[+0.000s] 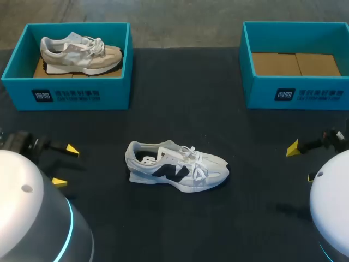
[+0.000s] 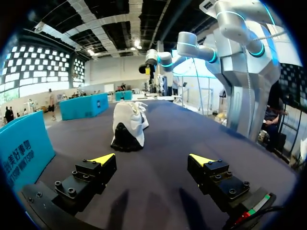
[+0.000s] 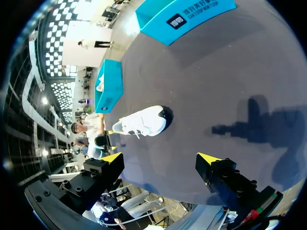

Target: Take the shoe out of the shoebox, open the shoe tongue, remove and reinsert the insole, then place the shoe into the shoebox

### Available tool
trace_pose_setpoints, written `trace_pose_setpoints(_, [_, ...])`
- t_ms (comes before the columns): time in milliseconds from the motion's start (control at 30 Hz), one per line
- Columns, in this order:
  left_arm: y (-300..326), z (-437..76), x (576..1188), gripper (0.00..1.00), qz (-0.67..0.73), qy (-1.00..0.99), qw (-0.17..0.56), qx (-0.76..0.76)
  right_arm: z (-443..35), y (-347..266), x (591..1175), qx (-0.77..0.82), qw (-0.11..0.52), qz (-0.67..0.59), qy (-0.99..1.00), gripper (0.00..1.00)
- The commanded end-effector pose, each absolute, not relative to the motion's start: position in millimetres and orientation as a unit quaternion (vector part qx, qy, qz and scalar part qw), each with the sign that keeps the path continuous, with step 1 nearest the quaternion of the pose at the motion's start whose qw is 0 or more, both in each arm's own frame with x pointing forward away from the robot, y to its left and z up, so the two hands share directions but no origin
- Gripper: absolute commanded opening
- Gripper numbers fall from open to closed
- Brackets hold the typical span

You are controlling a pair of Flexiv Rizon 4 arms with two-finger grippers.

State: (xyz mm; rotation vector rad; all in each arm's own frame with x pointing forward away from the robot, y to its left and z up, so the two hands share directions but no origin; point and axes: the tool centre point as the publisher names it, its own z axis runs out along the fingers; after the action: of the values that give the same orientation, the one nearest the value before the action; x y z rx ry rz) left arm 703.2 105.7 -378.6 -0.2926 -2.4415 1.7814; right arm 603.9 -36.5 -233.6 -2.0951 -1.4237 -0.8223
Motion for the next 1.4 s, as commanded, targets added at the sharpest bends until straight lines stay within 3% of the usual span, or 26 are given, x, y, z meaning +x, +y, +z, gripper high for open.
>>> trace_pose_setpoints(33, [105.7, -368.2, 710.5, 1.0, 0.573, -0.81, 0.066, -0.107, -228.1, -37.6, 592.2, -0.767, 0.231, -0.303, -0.517, 1.0])
trace_pose_setpoints(800, [104.1, -368.5, 712.2, 1.0, 0.576, -0.808, 0.065, -0.105, -228.1, -37.6, 592.2, -0.767, 0.231, -0.303, -0.517, 1.0])
trace_pose_setpoints(1400, [78.5, -381.0, 728.3, 1.0, 0.598, -0.8, 0.039, -0.021, -228.1, -37.6, 592.2, -0.767, 0.231, -0.303, -0.517, 1.0])
